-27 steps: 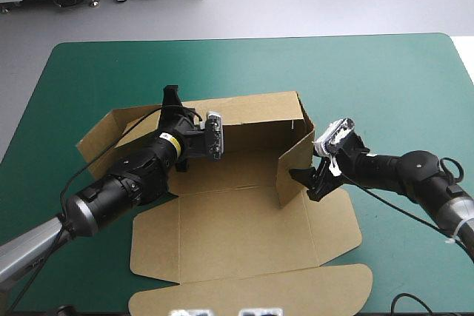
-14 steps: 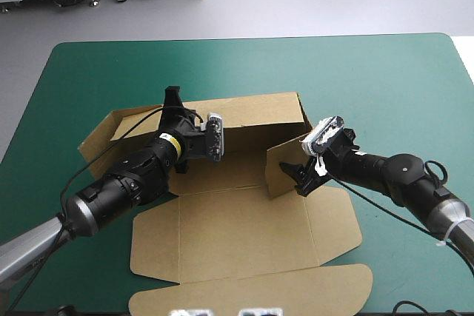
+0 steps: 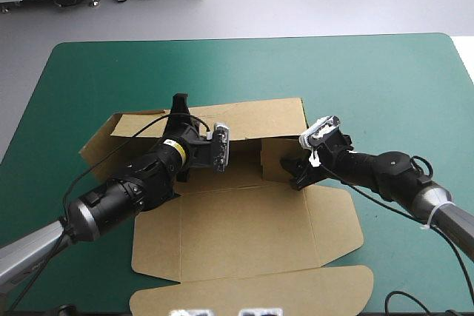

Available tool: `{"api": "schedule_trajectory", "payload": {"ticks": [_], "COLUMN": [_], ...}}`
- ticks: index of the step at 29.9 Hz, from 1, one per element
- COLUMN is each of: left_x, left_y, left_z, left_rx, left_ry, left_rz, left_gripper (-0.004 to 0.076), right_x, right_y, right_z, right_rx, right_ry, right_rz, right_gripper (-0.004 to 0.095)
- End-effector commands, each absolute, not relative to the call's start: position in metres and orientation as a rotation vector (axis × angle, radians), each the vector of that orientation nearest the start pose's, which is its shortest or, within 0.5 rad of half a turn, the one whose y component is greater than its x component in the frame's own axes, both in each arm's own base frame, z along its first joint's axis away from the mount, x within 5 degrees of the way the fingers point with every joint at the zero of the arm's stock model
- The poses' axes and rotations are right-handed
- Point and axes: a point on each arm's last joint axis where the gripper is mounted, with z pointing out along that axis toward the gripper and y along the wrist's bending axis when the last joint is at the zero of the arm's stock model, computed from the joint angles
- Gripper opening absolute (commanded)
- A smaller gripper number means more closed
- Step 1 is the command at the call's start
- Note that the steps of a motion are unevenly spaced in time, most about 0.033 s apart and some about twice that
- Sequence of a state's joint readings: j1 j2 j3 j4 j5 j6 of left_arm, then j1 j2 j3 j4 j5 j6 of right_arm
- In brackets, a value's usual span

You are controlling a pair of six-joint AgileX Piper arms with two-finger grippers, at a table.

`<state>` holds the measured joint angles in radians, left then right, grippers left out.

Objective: Fold the box

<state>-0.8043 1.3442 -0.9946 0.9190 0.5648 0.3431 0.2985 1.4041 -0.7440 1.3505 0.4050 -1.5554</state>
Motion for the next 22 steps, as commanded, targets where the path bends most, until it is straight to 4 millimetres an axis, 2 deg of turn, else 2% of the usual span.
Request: {"api": "schedule_trajectory", "payload": {"ticks": [1,7,9,12,19,22], "left_x": [0.224,0.223,0.223,0.222,0.22,0.217], "left_y": [-0.186,-0.188,-0.189,-0.191,-0.193,-0.192], "left_z": [0.324,0.324,0.324,0.325,0.329,0.334], "left_rx": [1.66,1.651,1.644,1.634,1.612,1.59], "left_ry": [1.415,1.411,1.411,1.408,1.383,1.367], "left_rz": [0.617,0.586,0.565,0.535,0.495,0.474], "left_gripper": [-0.0008,-0.0008,-0.0005,0.0048,0.0257,0.0323], "right_x": [0.259,0.258,0.258,0.261,0.267,0.269], "right_y": [0.119,0.12,0.12,0.118,0.111,0.107], "right_z": [0.256,0.258,0.258,0.258,0.258,0.258], "right_rx": [-0.739,-0.749,-0.749,-0.717,-0.627,-0.582], "right_ry": [2.021,2.01,2.01,2.017,2.037,2.046], "right_rz": [0.519,0.542,0.542,0.515,0.423,0.383], "right_gripper": [0.048,0.01,0.0002,-0.0016,-0.0017,-0.0017]}}
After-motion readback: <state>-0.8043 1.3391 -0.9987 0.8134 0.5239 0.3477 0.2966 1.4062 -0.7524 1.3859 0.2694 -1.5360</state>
